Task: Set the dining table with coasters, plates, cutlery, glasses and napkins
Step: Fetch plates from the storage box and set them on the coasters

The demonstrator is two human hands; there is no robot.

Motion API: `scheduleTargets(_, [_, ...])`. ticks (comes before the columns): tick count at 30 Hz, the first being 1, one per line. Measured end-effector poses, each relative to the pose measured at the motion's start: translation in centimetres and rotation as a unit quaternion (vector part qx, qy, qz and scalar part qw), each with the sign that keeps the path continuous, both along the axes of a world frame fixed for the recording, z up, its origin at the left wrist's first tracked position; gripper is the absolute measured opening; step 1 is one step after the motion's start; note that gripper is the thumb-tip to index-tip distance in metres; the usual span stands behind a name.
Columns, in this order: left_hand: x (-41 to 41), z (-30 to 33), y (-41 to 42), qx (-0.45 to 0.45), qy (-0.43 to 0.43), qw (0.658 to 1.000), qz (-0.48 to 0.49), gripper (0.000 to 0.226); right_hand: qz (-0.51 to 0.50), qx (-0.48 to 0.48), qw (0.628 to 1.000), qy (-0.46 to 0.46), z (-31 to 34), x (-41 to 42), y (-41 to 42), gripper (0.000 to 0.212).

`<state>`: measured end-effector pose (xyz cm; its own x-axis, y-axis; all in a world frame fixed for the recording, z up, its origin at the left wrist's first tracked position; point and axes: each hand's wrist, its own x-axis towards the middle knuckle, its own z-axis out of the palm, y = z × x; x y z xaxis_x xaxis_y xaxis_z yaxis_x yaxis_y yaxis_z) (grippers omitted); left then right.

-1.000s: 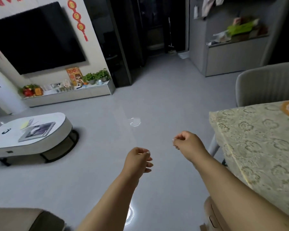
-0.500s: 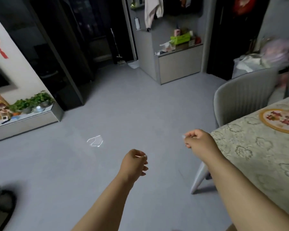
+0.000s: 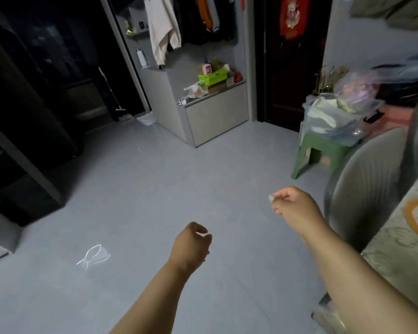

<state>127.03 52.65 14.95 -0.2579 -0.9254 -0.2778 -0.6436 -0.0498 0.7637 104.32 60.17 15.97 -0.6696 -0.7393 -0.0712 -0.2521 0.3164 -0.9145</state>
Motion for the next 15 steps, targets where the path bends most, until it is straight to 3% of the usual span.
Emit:
scheduleTargets(9, [-9.1, -0.4, -22.4, -0.059, -0.041, 0.987, -0.144, 0.018, -0.066, 0.010, 0.998, 0.014, 1.3, -6.2, -17.9, 0.009])
scheduleTargets(15, [-19.3, -0.5, -31.5, -0.062, -0.059, 0.961, -0.265, 0.019, -0.151, 0.047, 0.987, 0.039, 1.5, -13.6, -22.0, 0.008])
